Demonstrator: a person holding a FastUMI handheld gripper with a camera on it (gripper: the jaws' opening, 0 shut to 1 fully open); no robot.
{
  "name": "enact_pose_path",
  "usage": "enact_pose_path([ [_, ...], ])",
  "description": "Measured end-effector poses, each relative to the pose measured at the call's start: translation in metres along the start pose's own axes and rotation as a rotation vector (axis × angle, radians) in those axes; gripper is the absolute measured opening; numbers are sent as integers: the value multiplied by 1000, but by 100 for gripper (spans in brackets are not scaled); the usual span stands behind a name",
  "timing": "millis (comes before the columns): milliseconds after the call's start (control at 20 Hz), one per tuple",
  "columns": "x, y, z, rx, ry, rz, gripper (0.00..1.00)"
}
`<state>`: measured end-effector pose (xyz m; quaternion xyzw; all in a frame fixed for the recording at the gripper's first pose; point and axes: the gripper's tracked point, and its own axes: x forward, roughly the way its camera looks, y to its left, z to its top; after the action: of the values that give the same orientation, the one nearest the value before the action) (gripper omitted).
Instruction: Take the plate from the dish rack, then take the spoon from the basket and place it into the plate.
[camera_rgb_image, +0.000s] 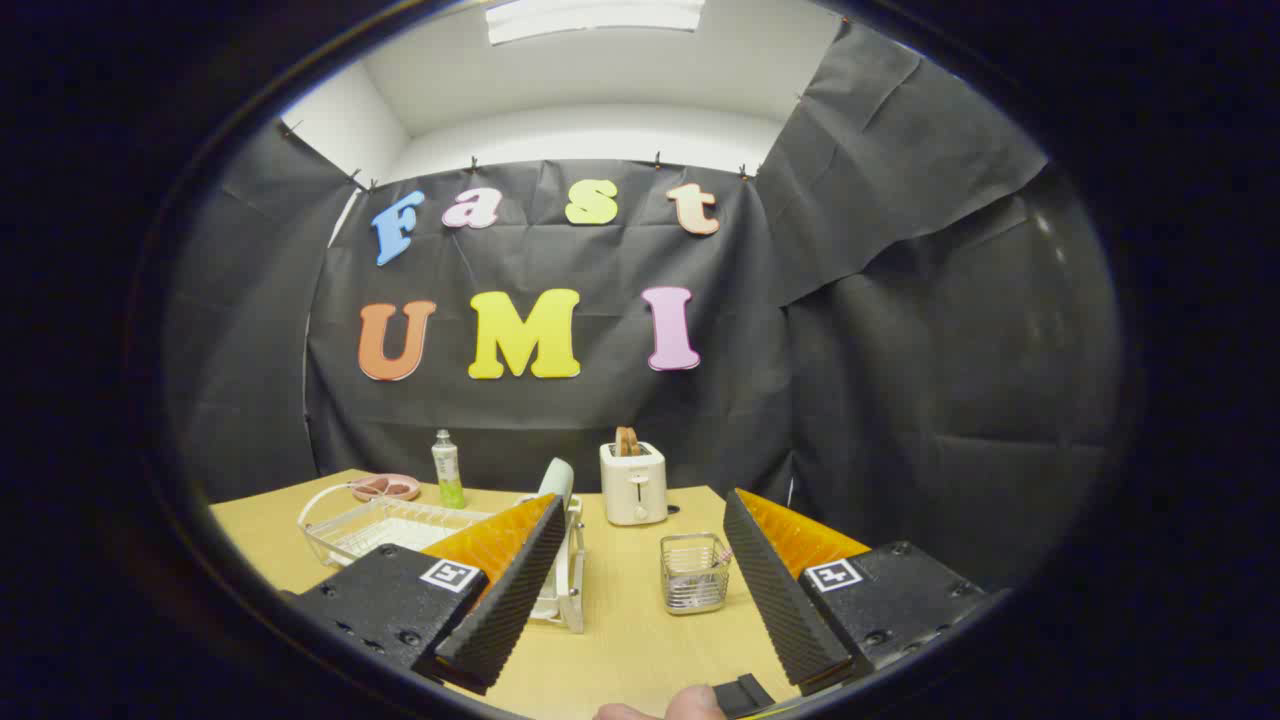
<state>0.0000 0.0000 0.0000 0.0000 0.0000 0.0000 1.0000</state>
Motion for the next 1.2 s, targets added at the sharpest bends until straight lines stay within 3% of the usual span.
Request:
enact_pose_path([
  [1200,-2,22,9,-10,-31,23,100],
])
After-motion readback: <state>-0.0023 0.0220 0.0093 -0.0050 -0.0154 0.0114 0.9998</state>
